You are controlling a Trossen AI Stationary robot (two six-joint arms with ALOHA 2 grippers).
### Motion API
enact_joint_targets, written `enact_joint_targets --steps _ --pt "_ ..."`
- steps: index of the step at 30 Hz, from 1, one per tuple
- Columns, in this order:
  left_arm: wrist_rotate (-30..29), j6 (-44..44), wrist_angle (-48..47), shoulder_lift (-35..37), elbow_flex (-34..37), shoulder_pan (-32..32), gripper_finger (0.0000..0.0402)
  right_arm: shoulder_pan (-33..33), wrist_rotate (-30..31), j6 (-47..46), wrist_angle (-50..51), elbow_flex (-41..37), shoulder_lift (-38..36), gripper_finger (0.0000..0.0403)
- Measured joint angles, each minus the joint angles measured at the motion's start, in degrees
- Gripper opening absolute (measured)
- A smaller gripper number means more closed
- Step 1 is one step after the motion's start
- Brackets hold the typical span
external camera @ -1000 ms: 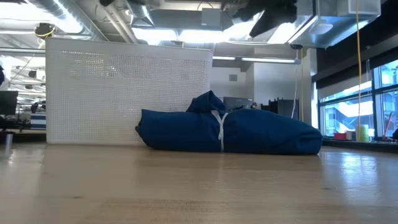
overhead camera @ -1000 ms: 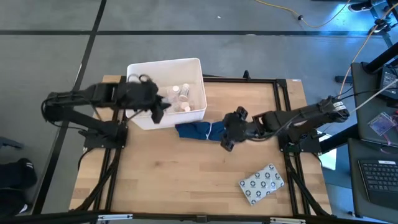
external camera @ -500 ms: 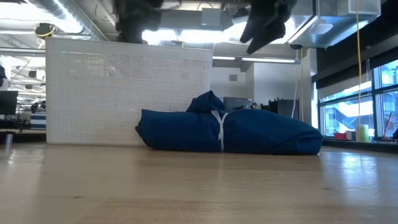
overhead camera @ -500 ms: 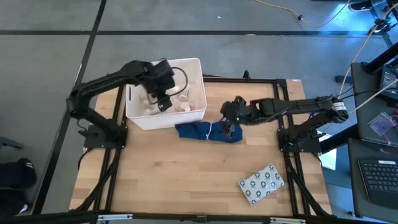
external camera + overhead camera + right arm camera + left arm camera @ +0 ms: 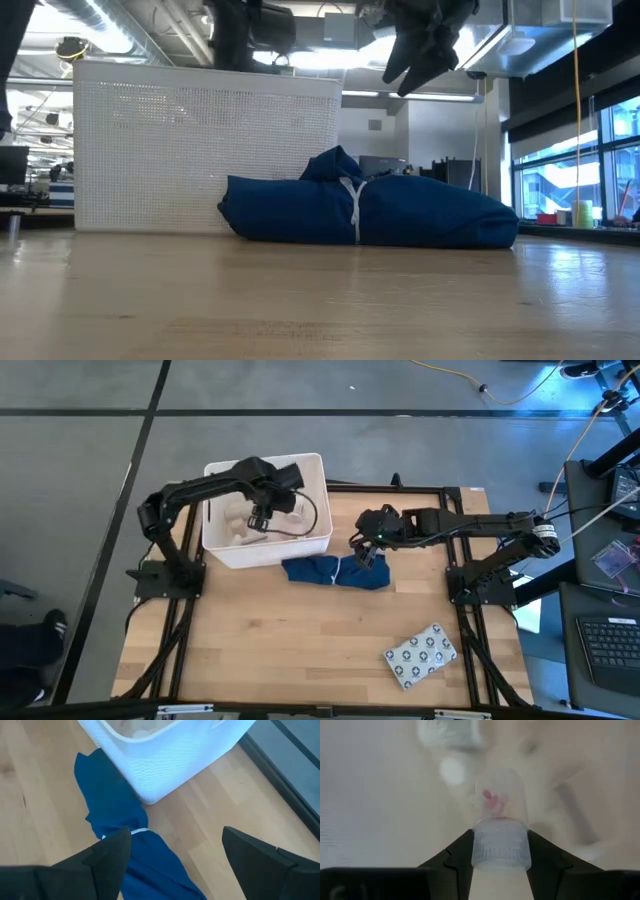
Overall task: Pick & place medical supplies in basket/bin
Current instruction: Put the transparent pill bottle into the white container
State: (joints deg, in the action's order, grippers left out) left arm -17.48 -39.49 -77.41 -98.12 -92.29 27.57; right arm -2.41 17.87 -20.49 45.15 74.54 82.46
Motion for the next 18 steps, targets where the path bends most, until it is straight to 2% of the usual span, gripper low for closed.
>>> enact_joint_targets --steps 2,4,12,18 --pt "-5.4 -4.3 0.0 -1.0 0.0 -1.1 0.0138 -0.1 0.0 0.0 0.0 0.0 0.0 0.031" --pt "-8.4 -8.5 0.1 -2.1 0.0 -2.0 0.0138 -0.2 0.2 0.0 0.0 0.0 0.0 0.031" --pt "-6.9 -24.0 1.2 -5.6 0.0 -5.6 0.0139 -0.2 0.4 0.0 0.0 0.0 0.0 0.031" --pt "-6.7 -26.5 3.2 -8.3 0.0 -6.6 0.0139 -0.2 0.5 0.0 0.1 0.0 0.0 0.031"
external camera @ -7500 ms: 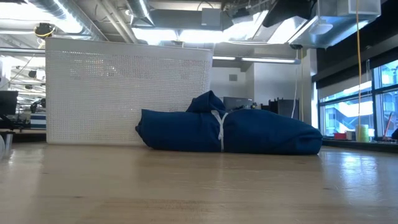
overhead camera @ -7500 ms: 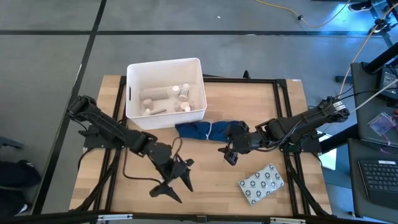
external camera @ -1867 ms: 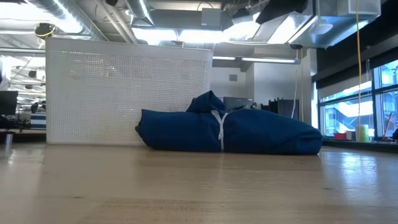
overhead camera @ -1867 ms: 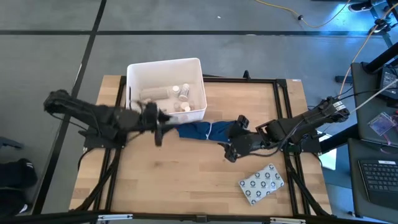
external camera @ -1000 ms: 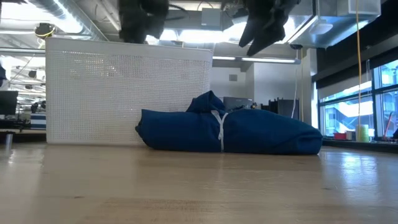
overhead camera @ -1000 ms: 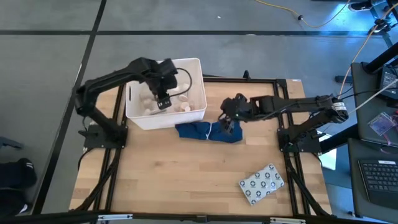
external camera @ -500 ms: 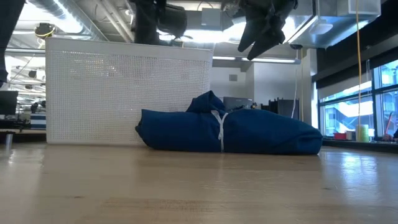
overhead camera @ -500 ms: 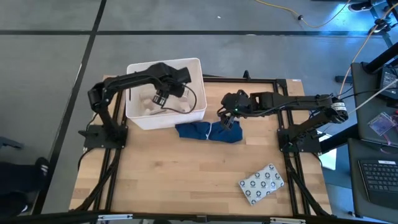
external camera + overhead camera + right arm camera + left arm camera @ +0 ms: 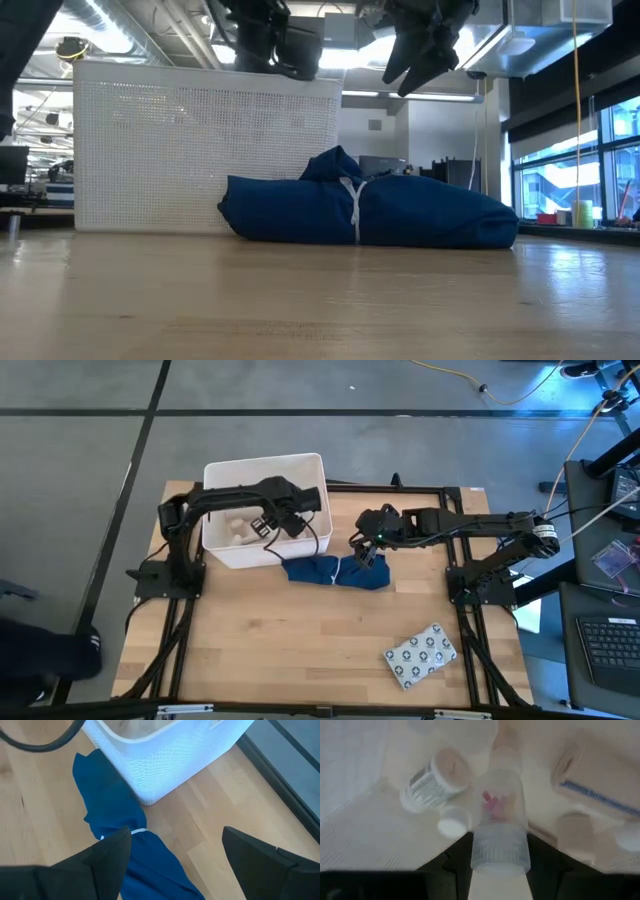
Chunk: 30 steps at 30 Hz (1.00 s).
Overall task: Pick & place medical supplies in basket/bin
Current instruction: Put the transparent pill bottle into the white container
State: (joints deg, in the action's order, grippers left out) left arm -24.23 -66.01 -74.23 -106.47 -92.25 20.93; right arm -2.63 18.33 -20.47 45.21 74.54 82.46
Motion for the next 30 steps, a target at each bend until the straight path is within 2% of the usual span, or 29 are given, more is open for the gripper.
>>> enact_joint_targets --steps 11,17,23,30 --pt "2.1 0.2 0.0 -5.1 -0.1 -0.3 0.0139 0.0 0.0 0.2 0.2 0.0 0.0 0.031" --pt "1.4 0.3 0.1 -6.2 -0.2 -0.3 0.0139 0.0 0.0 1.9 0.6 0.0 0.0 0.031" --pt "-2.6 1.8 0.0 -5.9 0.0 -1.3 0.0139 0.0 0.0 1.7 0.6 0.0 0.0 0.031" --pt "0.0 2.3 -1.2 -1.8 0.2 -1.3 0.0139 0.0 0.0 1.7 1.4 0.0 0.0 0.031"
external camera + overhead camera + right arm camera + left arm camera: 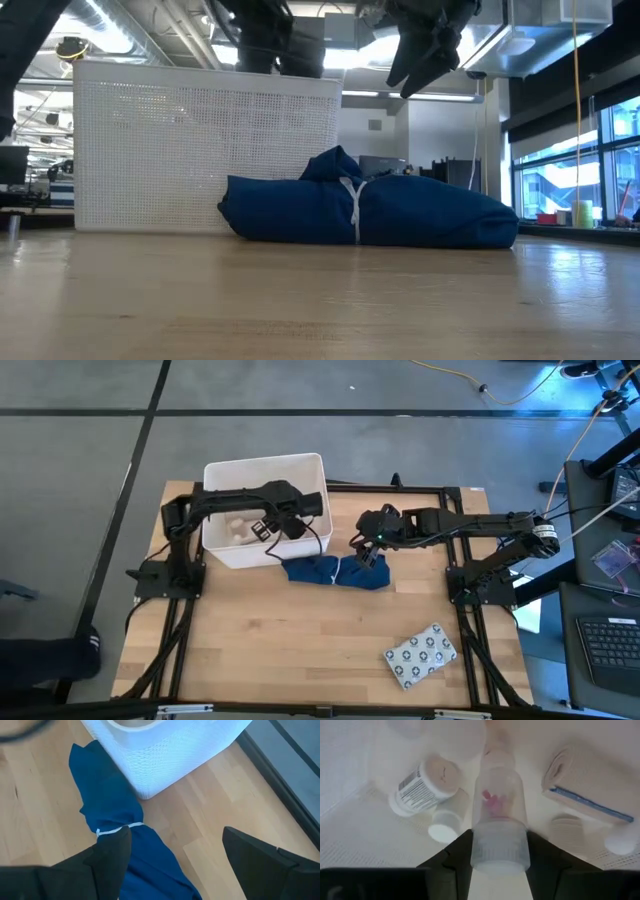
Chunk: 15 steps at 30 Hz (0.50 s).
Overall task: Pick & place medical supplies in basket/bin
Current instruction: Put the transparent pill bottle into the white container
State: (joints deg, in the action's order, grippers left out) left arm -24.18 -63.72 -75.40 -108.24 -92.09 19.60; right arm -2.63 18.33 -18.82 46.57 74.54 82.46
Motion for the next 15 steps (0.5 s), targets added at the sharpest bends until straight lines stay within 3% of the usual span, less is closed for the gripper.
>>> enact_joint_targets --steps 5,9,15 --pt "0.3 2.9 -3.1 2.6 0.0 0.6 0.0139 0.0 0.0 -0.1 0.1 0.0 0.0 0.031" --pt "3.8 6.5 -7.3 2.7 0.1 2.3 0.0139 0.0 0.0 -0.1 0.1 0.0 0.0 0.031" --pt "3.8 8.5 -5.1 2.8 4.2 4.1 0.0139 -0.2 0.0 -0.3 0.1 0.0 0.0 0.031"
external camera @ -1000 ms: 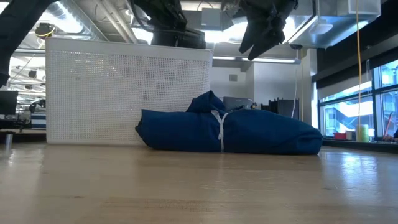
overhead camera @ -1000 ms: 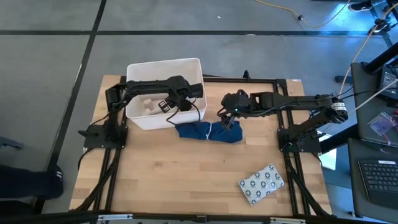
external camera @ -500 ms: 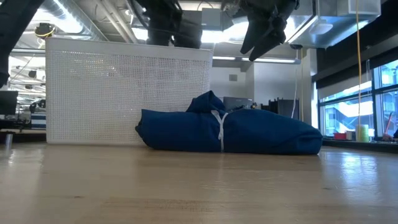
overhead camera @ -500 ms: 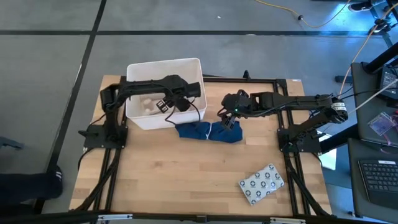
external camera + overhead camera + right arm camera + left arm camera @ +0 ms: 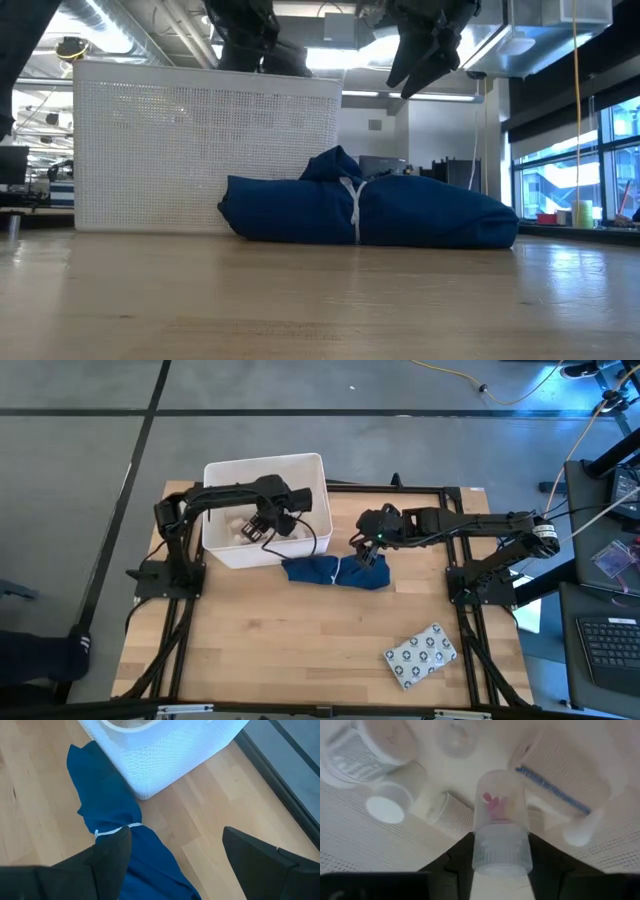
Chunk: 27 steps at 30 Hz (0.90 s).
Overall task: Pick & place medical supplies in basket/bin
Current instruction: Put the transparent pill bottle into the white container
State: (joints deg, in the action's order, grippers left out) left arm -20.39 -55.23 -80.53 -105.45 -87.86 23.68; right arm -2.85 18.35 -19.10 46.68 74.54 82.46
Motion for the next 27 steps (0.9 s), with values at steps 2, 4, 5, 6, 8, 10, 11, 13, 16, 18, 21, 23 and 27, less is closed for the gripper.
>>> enact_joint_targets --steps 2,4,5,6,8,10,11,13,16,18,21,23,27 --pt "-0.6 0.1 2.2 0.0 2.2 0.2 0.0139 0.0 0.0 0.0 0.0 0.0 0.0 0.031" --pt "-0.8 0.1 4.5 0.0 3.8 0.3 0.0139 0.0 0.0 -0.1 0.0 0.0 0.0 0.031" --pt "-0.9 0.1 5.6 0.0 4.4 0.4 0.0139 0.0 0.0 -0.1 0.0 0.0 0.0 0.031" --pt "-0.9 0.1 7.0 0.0 5.2 0.4 0.0139 0.0 0.0 -0.1 0.0 0.0 0.0 0.031" --pt "-0.9 0.0 9.6 0.0 6.9 0.4 0.0139 0.0 0.0 0.0 -0.1 0.0 0.0 0.031" --pt "-0.9 0.0 10.6 0.0 8.0 0.4 0.0139 0.0 0.0 -0.1 -0.1 0.0 0.0 0.031" --pt "-0.9 -0.4 11.2 0.0 8.6 0.4 0.0139 0.0 0.0 -0.1 -0.1 0.0 0.0 0.031" --pt "-0.9 -1.0 12.0 -0.1 10.0 0.4 0.0139 -0.1 0.0 -0.1 -0.1 0.0 0.0 0.031" --pt "-0.9 -1.5 13.3 -0.1 11.8 0.4 0.0139 -0.1 0.0 -0.1 -0.1 0.0 0.0 0.031" --pt "-0.9 -1.5 14.5 -0.4 12.8 0.3 0.0139 -0.1 0.0 -0.1 -0.1 0.0 0.0 0.031" --pt "-1.0 -2.1 16.6 -0.5 14.2 0.2 0.0139 -0.1 0.0 -0.1 -0.1 0.0 0.0 0.031" --pt "-0.9 -3.6 18.3 -0.5 15.1 0.0 0.0139 -0.1 0.0 -0.1 -0.1 0.0 0.0 0.031" --pt "-1.0 -5.4 20.6 -0.5 15.4 -0.3 0.0139 -0.1 0.0 -0.1 -0.1 0.0 0.0 0.031"
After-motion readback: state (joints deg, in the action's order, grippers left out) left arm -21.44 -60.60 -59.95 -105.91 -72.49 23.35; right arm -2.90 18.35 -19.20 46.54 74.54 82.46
